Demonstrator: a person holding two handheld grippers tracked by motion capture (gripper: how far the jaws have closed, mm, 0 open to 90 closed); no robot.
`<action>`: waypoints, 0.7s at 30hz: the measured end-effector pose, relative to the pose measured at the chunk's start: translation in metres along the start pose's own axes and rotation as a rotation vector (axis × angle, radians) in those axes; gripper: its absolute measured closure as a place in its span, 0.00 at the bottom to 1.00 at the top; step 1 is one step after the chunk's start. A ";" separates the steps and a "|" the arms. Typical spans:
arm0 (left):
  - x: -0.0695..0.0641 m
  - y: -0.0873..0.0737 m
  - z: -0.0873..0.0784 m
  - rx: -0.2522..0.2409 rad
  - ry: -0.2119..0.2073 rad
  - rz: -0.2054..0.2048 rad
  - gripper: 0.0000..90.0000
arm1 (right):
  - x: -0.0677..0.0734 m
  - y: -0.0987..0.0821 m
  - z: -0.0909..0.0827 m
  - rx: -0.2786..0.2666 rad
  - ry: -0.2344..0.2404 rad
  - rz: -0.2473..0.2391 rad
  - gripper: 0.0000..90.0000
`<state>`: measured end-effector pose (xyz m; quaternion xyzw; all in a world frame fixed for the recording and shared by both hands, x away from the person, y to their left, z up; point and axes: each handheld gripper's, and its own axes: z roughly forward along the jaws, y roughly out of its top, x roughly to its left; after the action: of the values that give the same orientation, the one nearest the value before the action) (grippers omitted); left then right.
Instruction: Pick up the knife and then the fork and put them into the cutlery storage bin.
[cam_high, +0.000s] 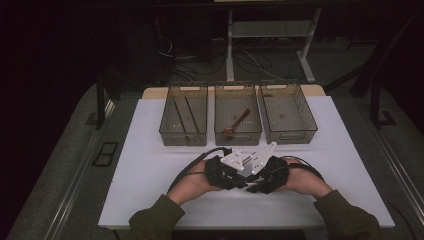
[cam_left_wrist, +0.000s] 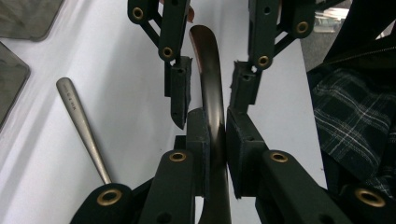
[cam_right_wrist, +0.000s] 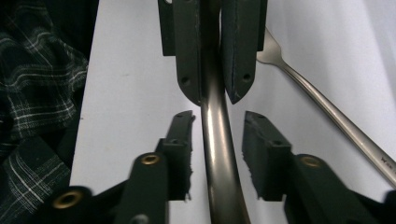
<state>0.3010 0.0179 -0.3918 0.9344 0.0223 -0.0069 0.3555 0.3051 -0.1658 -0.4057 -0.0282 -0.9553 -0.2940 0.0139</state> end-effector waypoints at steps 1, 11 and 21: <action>0.000 0.000 0.000 0.001 0.000 0.001 0.88 | 0.001 0.001 0.001 0.005 -0.004 -0.006 0.75; -0.004 0.004 0.002 0.012 -0.016 0.027 0.88 | 0.004 0.003 0.004 0.024 0.023 -0.060 0.85; -0.004 0.002 -0.001 0.011 -0.023 0.050 0.86 | 0.005 0.000 0.007 -0.006 0.043 -0.033 0.86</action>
<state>0.2975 0.0168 -0.3892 0.9364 -0.0052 -0.0090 0.3508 0.3004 -0.1619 -0.4112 -0.0060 -0.9543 -0.2975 0.0292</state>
